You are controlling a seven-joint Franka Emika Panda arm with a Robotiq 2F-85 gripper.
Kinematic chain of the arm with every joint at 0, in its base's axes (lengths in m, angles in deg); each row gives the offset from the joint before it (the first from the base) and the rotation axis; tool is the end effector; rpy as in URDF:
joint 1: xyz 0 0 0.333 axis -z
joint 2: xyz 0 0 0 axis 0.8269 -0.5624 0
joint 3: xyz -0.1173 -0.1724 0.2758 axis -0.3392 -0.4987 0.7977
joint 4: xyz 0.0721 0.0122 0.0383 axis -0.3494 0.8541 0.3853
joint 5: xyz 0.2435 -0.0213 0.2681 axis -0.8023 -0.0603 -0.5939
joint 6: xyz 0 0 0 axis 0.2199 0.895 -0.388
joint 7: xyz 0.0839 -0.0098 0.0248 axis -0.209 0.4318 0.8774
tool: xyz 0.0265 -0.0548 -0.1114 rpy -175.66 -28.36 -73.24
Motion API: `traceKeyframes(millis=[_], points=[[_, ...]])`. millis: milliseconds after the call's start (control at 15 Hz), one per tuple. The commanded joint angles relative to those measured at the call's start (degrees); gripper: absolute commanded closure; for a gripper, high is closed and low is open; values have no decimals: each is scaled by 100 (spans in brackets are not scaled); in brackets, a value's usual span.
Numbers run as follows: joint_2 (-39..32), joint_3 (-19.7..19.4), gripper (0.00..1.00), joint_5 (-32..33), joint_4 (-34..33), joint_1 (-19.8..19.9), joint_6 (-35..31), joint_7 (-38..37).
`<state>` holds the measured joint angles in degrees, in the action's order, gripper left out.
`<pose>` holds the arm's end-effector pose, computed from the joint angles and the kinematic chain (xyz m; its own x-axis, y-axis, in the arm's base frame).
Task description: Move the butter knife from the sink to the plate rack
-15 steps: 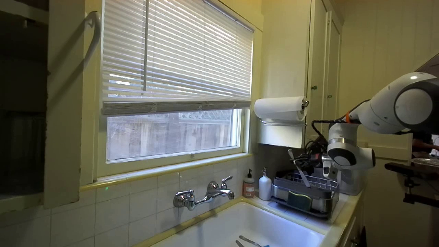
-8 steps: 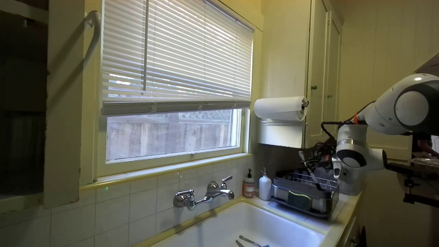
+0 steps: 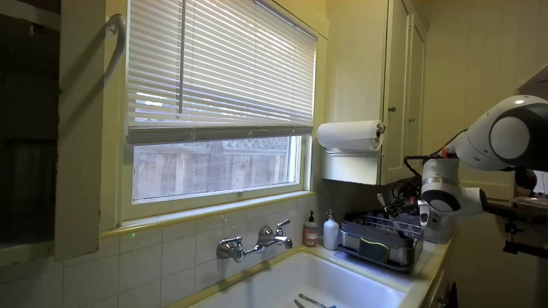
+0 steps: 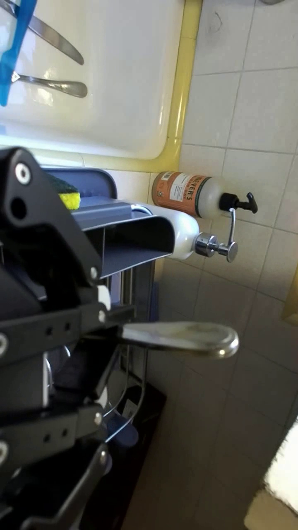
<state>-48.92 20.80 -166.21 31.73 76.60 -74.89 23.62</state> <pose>0.4886 -0.3818 0.4497 -0.3093 -0.3291 -0.8922 -0.0476 0.9424 -0.3312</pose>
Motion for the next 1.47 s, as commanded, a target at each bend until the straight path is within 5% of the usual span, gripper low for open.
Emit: traceKeyframes(millis=[0, 400, 600, 1067, 1333, 1400], points=[[-10, -4, 64, 383, -4, 37, -16, -477], [4, -22, 20, 851, -43, -4, -139, -849], [427, 53, 0, 1927, 265, -304, -616, -1066], [1248, 260, 0, 4855, 1413, -696, -615, -1727], [1357, 240, 0, 6389, 1723, -589, -338, -1741], [1115, 282, 0, 5810, 1397, -593, -423, -1677]])
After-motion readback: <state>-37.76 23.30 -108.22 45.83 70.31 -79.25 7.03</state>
